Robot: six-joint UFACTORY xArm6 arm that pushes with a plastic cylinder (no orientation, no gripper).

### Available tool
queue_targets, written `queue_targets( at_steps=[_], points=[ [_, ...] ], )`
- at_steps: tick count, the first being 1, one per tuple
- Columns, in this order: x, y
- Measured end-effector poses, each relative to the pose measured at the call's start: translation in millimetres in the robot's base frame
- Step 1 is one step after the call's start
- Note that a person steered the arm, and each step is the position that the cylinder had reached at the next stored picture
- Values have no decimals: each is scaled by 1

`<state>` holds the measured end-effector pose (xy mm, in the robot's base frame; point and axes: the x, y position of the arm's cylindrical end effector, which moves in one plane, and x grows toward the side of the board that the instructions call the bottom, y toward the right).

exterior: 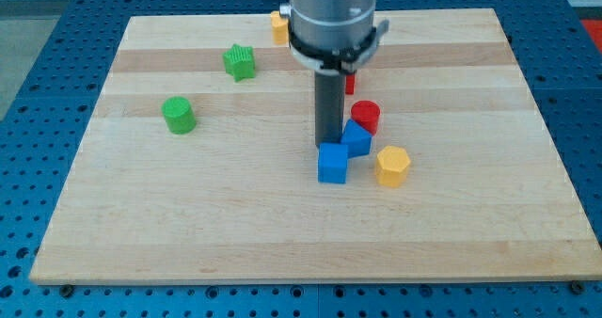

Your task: Move the blue blocks vertically below the red circle

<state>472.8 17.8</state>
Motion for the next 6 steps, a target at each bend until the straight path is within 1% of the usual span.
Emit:
queue_targets(
  at_steps=[1,2,3,4,5,6],
  points=[
    [-3,0],
    [-53,-20],
    [-57,6],
    [-25,17],
    [-49,-12],
    [-21,-72]
  ],
)
